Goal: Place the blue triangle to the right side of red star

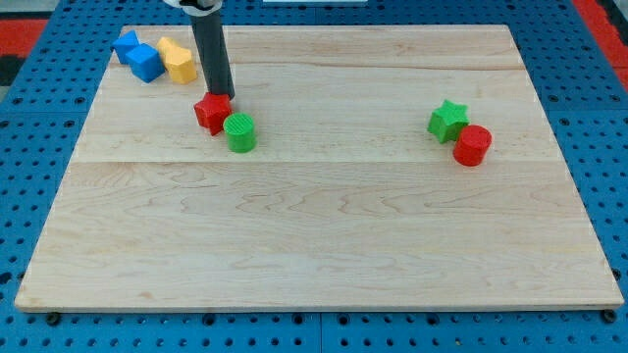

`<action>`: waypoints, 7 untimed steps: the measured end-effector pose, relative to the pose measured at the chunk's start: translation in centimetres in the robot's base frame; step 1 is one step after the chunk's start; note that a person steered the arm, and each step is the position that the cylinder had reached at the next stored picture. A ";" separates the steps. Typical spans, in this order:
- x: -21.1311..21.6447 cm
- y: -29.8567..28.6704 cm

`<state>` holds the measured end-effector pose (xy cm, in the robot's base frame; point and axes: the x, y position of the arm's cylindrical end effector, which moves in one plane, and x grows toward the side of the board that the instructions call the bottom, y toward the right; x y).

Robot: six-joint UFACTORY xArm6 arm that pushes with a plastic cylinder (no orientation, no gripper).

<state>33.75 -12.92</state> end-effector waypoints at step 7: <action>-4.1 -8.3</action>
<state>29.61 -21.25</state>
